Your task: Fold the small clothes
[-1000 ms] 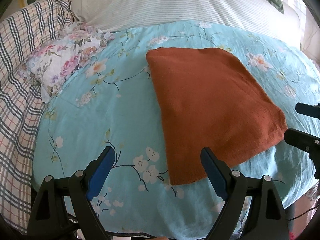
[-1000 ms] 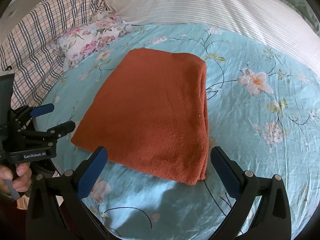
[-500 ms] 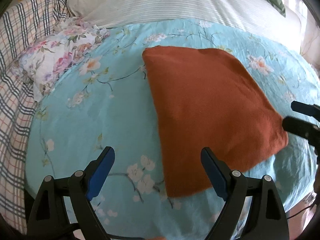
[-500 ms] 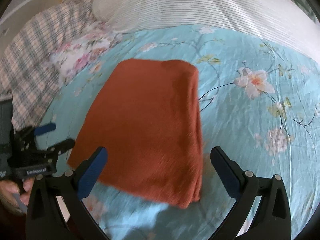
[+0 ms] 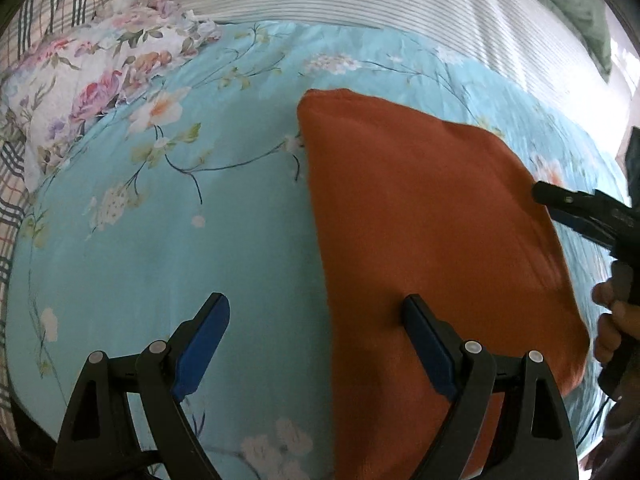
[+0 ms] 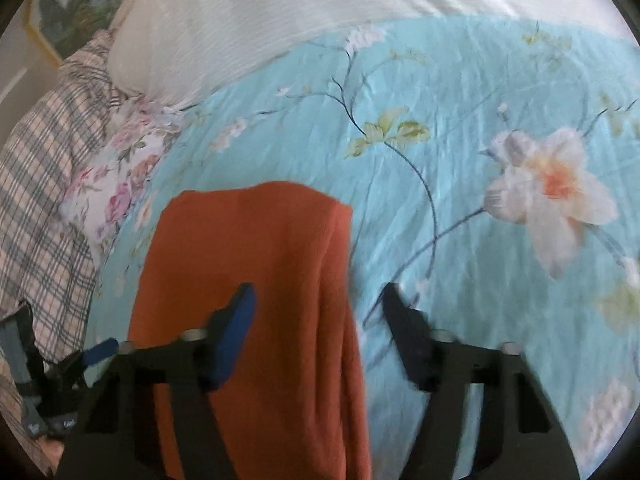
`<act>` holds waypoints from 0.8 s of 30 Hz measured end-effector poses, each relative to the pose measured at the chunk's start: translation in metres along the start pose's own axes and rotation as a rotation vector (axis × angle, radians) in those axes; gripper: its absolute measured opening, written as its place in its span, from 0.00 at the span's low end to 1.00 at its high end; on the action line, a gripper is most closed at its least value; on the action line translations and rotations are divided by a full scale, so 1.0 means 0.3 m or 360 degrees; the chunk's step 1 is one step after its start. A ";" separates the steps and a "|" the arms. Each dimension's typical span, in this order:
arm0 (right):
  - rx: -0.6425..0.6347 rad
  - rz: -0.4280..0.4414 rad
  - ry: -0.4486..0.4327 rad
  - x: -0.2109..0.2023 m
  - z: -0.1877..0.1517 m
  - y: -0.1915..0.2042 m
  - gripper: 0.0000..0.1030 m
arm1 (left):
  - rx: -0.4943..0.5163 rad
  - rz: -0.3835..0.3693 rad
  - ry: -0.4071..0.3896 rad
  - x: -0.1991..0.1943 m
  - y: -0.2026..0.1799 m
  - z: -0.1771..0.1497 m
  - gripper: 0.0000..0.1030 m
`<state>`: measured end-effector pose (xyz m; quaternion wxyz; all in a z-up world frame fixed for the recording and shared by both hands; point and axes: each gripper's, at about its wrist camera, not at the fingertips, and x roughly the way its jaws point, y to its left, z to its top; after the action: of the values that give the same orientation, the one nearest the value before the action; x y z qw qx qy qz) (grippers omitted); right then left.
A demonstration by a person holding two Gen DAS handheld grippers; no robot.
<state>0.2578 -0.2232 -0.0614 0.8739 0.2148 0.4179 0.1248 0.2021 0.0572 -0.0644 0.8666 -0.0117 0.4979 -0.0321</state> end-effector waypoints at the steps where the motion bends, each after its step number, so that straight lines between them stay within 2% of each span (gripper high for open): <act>1: 0.0021 0.0047 0.0051 0.035 0.009 -0.005 0.17 | -0.0013 -0.0009 0.0003 0.009 0.005 0.006 0.88; 4: -0.0047 0.0031 -0.0037 -0.015 0.011 0.026 0.12 | -0.0031 -0.0026 0.0014 0.031 0.011 0.027 0.88; 7: -0.0032 0.0045 -0.0124 -0.071 0.006 0.021 0.12 | 0.0004 -0.0023 -0.0015 0.014 -0.008 0.032 0.87; 11: -0.0021 -0.0042 -0.0032 0.021 -0.017 -0.022 0.12 | 0.0035 -0.0021 0.0003 0.042 -0.041 0.022 0.88; 15: -0.0031 -0.0072 -0.0056 0.005 -0.011 -0.018 0.12 | 0.0063 -0.0001 0.0001 0.067 -0.057 0.016 0.90; 18: -0.0063 -0.0129 -0.0072 -0.039 -0.014 0.004 0.19 | 0.0035 -0.0009 0.0014 0.059 -0.046 0.016 0.90; 22: -0.0068 -0.0158 -0.0110 -0.121 -0.051 0.027 0.20 | 0.0030 0.0017 0.0002 0.020 -0.042 -0.002 0.90; 24: -0.0072 -0.0141 -0.0119 -0.162 -0.083 0.045 0.27 | 0.0033 0.0021 -0.0001 -0.002 -0.041 -0.021 0.90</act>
<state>0.2077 -0.2239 -0.0358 0.8982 0.1808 0.3911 0.0872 0.1959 0.0451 -0.0664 0.8670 0.0004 0.4973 -0.0316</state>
